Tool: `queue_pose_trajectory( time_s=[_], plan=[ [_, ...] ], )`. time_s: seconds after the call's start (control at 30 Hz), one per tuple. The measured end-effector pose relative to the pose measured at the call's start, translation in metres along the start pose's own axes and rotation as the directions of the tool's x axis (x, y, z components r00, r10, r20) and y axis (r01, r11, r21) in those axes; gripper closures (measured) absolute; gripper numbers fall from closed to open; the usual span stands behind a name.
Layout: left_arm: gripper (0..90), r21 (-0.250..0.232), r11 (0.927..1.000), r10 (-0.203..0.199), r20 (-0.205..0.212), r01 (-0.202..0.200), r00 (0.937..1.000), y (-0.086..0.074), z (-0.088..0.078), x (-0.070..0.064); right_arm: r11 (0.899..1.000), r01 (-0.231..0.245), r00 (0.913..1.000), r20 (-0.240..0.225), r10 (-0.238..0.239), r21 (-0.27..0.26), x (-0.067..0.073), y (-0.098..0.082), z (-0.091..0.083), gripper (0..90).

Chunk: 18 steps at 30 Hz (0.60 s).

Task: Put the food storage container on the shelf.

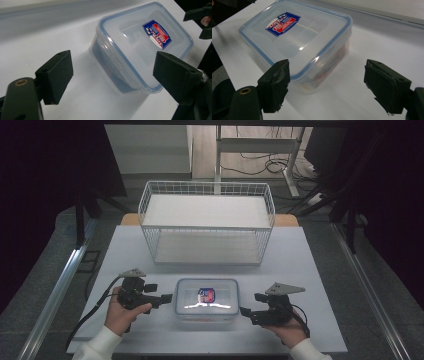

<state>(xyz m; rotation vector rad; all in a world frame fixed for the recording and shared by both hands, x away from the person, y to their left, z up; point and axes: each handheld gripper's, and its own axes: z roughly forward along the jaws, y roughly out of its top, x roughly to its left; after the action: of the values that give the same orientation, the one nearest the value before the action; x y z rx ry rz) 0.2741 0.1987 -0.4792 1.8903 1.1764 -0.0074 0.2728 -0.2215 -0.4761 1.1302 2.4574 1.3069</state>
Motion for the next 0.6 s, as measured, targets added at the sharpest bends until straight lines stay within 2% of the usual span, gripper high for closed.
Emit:
queue_pose_trajectory(
  time_s=[0.13,0.2,0.33,0.43,0.53,0.6],
  plan=[
    [15.7,0.01,0.9993,-0.036,0.052,0.035,0.998,-0.001,0.006,0.0,1.0,-0.006,1.0,-0.003,0.006,0.006,-0.001,-0.001,0.001,21.1],
    [14.8,0.018,0.9981,-0.061,0.085,0.059,0.9945,-0.002,0.011,-0.002,1.0,-0.009,1.0,-0.002,0.009,0.002,-0.003,-0.002,0.001,20.9],
    [14.2,0.046,0.9927,-0.117,0.141,0.112,0.9831,-0.006,0.019,-0.006,1.0,0.0,1.0,-0.004,0.0,-0.009,-0.002,-0.002,-0.001,20.9],
    [14.5,0.068,0.9856,-0.165,0.19,0.155,0.9677,-0.008,0.024,-0.007,1.0,0.006,1.0,0.005,-0.006,-0.014,-0.002,-0.003,-0.003,20.9],
    [15.1,0.078,0.978,-0.206,0.22,0.193,0.9534,-0.01,0.03,-0.005,1.0,0.006,0.9998,0.018,-0.006,-0.011,-0.003,-0.003,-0.004,20.9],
    [16.0,0.094,0.9701,-0.24,0.235,0.223,0.9419,-0.012,0.034,-0.002,1.0,0.004,0.9998,0.022,-0.004,-0.015,-0.003,-0.003,-0.003,20.9]
  ],
)
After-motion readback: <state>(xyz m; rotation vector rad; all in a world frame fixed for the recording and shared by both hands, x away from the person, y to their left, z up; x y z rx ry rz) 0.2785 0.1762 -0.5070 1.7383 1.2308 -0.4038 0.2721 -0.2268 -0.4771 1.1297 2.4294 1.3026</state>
